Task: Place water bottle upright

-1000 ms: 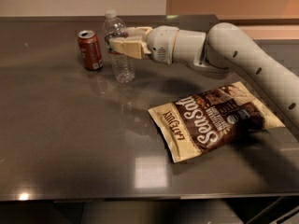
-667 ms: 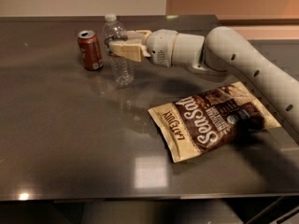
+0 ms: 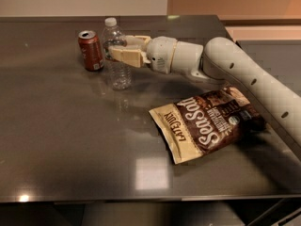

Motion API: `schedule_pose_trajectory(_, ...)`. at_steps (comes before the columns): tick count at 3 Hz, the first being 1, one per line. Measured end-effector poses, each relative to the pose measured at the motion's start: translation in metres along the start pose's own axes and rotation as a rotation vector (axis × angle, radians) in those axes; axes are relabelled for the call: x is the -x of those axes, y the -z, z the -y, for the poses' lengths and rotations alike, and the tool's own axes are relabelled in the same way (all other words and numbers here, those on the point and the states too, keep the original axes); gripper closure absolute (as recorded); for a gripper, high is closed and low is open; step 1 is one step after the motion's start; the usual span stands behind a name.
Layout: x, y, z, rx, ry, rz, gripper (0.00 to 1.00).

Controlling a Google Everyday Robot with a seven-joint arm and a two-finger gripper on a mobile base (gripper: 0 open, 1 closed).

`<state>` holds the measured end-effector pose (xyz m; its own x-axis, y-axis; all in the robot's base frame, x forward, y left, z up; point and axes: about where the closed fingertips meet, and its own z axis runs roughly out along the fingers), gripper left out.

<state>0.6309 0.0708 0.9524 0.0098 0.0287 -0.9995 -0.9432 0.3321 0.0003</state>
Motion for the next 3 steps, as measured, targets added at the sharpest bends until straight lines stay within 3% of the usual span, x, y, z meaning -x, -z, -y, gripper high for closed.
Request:
schedule_pose_trajectory(2,-0.0046,-0.002,-0.0039,0.017,-0.004,0.023,0.12)
schedule_pose_trajectory(3,-0.0041,-0.004,-0.0056,0.021,-0.003,0.023,0.0)
